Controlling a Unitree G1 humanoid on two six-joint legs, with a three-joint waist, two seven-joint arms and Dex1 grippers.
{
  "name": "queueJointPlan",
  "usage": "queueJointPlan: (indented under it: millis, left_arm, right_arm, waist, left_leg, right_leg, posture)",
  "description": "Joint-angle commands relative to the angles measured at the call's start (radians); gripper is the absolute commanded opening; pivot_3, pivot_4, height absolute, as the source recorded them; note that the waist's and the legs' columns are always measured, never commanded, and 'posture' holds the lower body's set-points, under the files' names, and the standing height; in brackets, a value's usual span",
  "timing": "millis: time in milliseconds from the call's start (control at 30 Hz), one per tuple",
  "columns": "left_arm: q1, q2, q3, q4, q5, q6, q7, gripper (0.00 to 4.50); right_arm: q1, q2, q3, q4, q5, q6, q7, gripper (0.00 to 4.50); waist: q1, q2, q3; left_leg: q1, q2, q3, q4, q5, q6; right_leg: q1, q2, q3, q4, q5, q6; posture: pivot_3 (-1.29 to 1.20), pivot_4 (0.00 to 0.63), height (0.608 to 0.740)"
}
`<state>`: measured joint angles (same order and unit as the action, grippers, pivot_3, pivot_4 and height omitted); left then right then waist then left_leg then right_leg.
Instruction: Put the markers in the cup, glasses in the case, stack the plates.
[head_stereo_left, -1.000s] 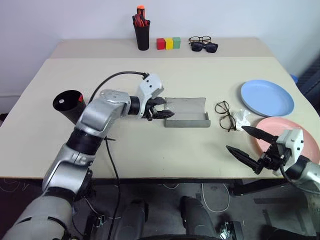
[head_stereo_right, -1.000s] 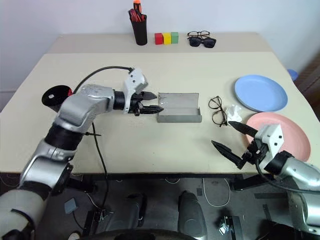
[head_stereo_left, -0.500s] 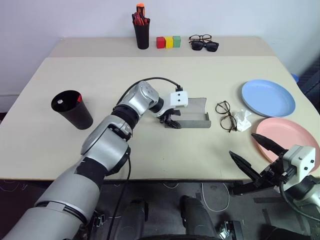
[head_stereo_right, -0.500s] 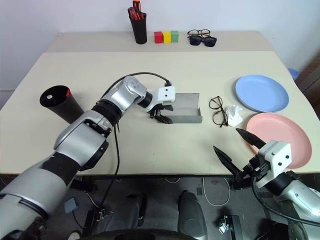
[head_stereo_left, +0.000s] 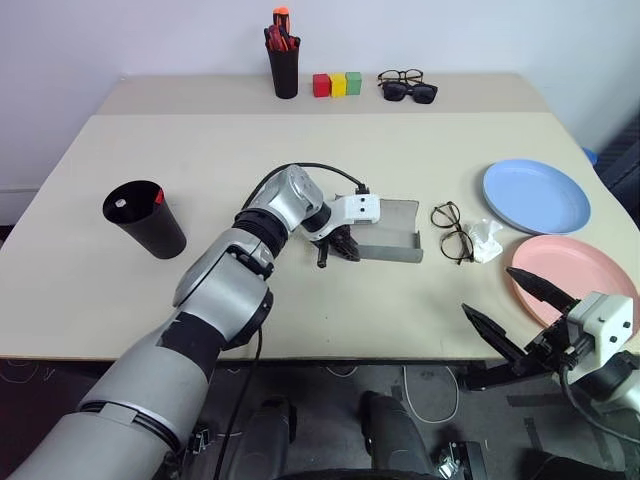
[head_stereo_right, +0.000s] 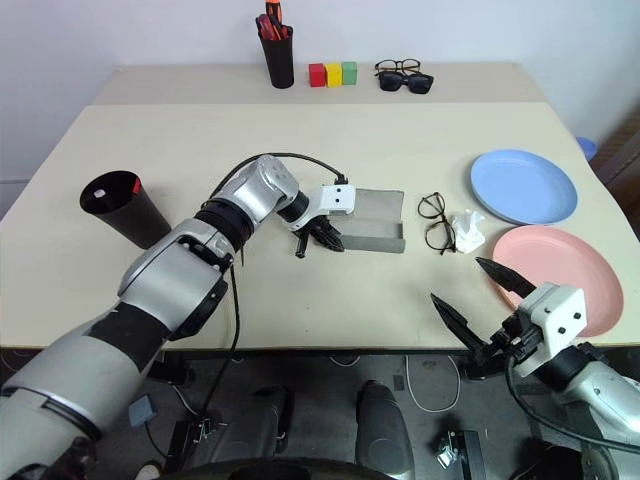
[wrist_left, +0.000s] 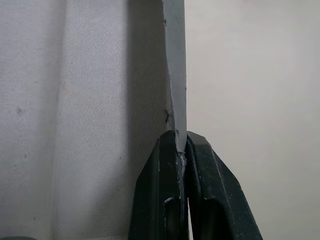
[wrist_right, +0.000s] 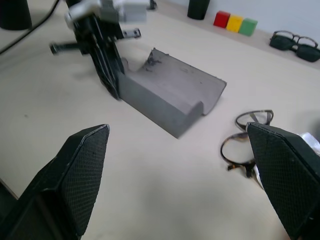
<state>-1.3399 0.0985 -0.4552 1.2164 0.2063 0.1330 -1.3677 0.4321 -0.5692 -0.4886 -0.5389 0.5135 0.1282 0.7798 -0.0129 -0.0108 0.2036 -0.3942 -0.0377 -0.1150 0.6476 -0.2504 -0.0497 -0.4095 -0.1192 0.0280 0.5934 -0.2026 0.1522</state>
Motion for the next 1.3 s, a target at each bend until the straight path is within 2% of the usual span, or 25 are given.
queueJointPlan:
  millis: [33, 233, 400, 600, 767, 867, 1067, 1200, 1300]
  left_arm:
    - [0.02, 0.021, 0.025, -0.137, -0.021, 0.108, -0.064, 0.04]
    - [0.195, 0.076, 0.003, -0.577, -0.049, 0.413, -0.11, 0.04]
    - [0.321, 0.129, -0.033, -0.848, -0.057, 0.563, -0.091, 0.04]
    - [0.38, 0.184, -0.072, -0.999, -0.07, 0.642, -0.054, 0.04]
    - [0.39, 0.209, -0.093, -1.021, -0.087, 0.655, -0.021, 0.04]
    - [0.396, 0.218, -0.111, -1.017, -0.086, 0.634, -0.006, 0.96]
    - [0.389, 0.232, -0.104, -1.024, -0.123, 0.652, 0.01, 3.83]
    - [0.391, 0.246, -0.065, -1.071, -0.179, 0.67, 0.014, 3.83]
    - [0.404, 0.243, 0.035, -1.122, -0.248, 0.654, 0.067, 3.83]
  right_arm:
    - [-0.032, -0.029, -0.018, 0.033, -0.001, -0.027, 0.024, 4.5]
    - [-0.102, -0.068, -0.001, 0.092, -0.004, -0.024, 0.049, 4.5]
    - [-0.146, -0.083, 0.021, 0.118, -0.006, -0.011, 0.062, 4.5]
    - [-0.177, -0.078, 0.046, 0.119, -0.018, -0.004, 0.043, 4.5]
    - [-0.196, -0.084, 0.064, 0.107, -0.043, 0.045, -0.015, 4.5]
    - [-0.207, -0.102, 0.087, 0.119, -0.097, 0.065, -0.044, 4.5]
    - [-0.231, -0.122, 0.093, 0.145, -0.092, 0.129, -0.039, 4.5]
    - [-0.258, -0.134, 0.098, 0.177, -0.089, 0.154, -0.028, 4.5]
    - [-0.301, -0.133, 0.096, 0.227, -0.114, 0.148, -0.05, 4.5]
  waist:
    - [0.0, 0.0, 0.0]
    - [0.0, 0.001, 0.0]
    - [-0.002, 0.002, 0.0]
    - [0.0, 0.002, -0.001]
    - [0.0, 0.002, -0.001]
    - [0.0, 0.002, -0.001]
    - [0.0, 0.002, -0.001]
    - [-0.001, 0.002, -0.001]
    - [-0.001, 0.002, -0.001]
  left_leg:
    - [0.0, 0.0, 0.0, 0.0, 0.0, 0.0]
    - [0.001, 0.0, -0.001, -0.001, 0.0, 0.0]
    - [0.001, 0.0, 0.0, 0.0, 0.0, 0.0]
    - [0.002, 0.0, 0.0, 0.0, 0.0, 0.0]
    - [0.002, 0.0, 0.0, 0.0, 0.0, 0.0]
    - [0.002, 0.0, 0.0, 0.0, 0.0, 0.0]
    - [0.002, 0.0, 0.0, 0.0, 0.0, 0.0]
    - [0.002, 0.0, 0.0, 0.0, 0.0, 0.0]
    - [0.002, 0.0, 0.0, 0.0, 0.0, 0.0]
  right_leg:
    - [0.0, 0.0, 0.0, 0.0, 0.0, 0.0]
    - [0.0, 0.0, 0.0, 0.002, 0.002, 0.001]
    - [0.0, 0.0, 0.0, 0.002, 0.002, 0.001]
    - [0.001, 0.0, 0.0, 0.002, 0.001, -0.001]
    - [0.001, 0.0, 0.0, 0.003, 0.0, -0.002]
    - [0.001, 0.0, 0.0, 0.002, 0.0, -0.002]
    - [0.001, 0.0, 0.0, 0.002, 0.0, -0.002]
    - [0.001, 0.0, 0.0, 0.003, 0.0, -0.002]
    - [0.001, 0.0, 0.0, 0.003, 0.001, -0.003]
  posture:
    - [0.0, 0.15, 0.74]
    - [0.0, 0.15, 0.74]
    - [0.0, 0.15, 0.74]
    - [0.0, 0.15, 0.74]
    - [0.0, 0.15, 0.74]
    - [0.0, 0.15, 0.74]
    - [0.0, 0.15, 0.74]
    - [0.0, 0.15, 0.74]
    - [0.0, 0.15, 0.74]
